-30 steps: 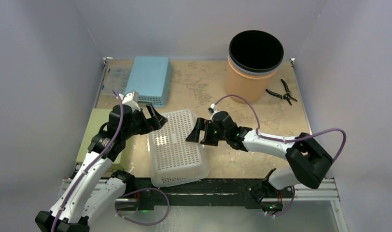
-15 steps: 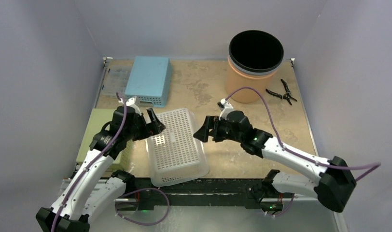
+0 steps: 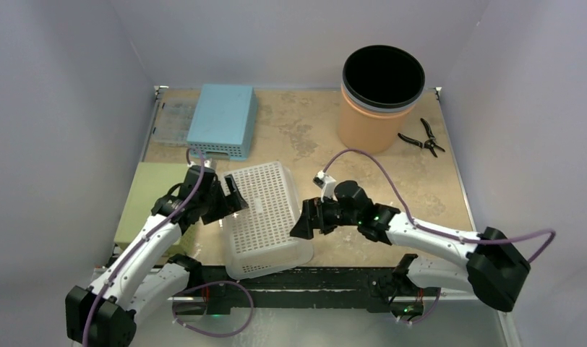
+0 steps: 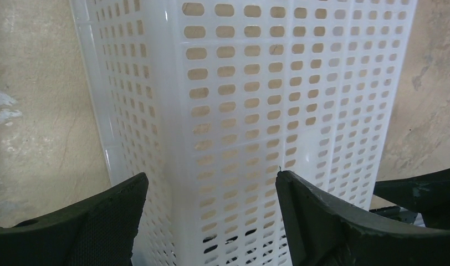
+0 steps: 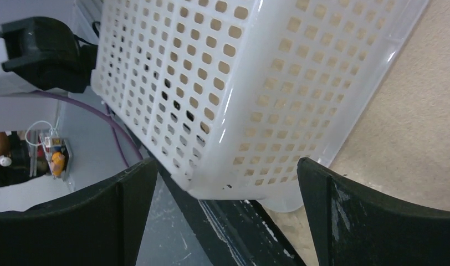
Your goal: Turn the large container upside down
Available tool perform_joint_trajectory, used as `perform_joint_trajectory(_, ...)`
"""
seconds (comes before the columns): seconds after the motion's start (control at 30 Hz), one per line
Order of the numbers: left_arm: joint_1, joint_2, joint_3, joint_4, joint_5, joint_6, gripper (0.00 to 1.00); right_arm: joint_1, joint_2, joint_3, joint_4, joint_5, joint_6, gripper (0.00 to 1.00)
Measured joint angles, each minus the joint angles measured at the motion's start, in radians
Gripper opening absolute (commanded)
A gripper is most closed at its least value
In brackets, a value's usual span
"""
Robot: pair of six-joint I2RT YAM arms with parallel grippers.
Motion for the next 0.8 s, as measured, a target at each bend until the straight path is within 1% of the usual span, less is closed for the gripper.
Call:
perform_joint_trajectory(0.17,0.000,0.082,-0.012,0.080,0.018,-0.009,0.79,0.009,0.126,0.014,0.066,-0.009,0.017,0.99)
perform_joint_trajectory(0.33,0.007,0.137,-0.012,0.171,0.014,0.001,0.76,0.007,0.177,0.023,0.133,-0.011,0.066,0.99)
perform_joint_trajectory(0.4,0.011,0.166,-0.011,0.219,0.018,0.010,0.72,0.010,0.188,0.024,0.146,-0.008,0.083,0.99)
perform_joint_trajectory(0.47,0.012,0.200,-0.011,0.276,0.032,0.016,0.70,0.011,0.187,0.027,0.139,0.011,0.095,0.99)
perform_joint_trajectory(0.6,0.011,0.257,-0.008,0.378,0.071,0.025,0.69,0.016,0.163,0.040,0.072,0.095,0.116,0.99)
perform_joint_trajectory(0.7,0.006,0.283,-0.008,0.430,0.090,-0.001,0.69,0.017,0.135,0.048,0.008,0.176,0.141,0.99)
perform_joint_trajectory(0.8,-0.003,0.325,-0.006,0.479,0.100,-0.030,0.68,-0.001,0.144,0.072,-0.037,0.222,0.143,0.99)
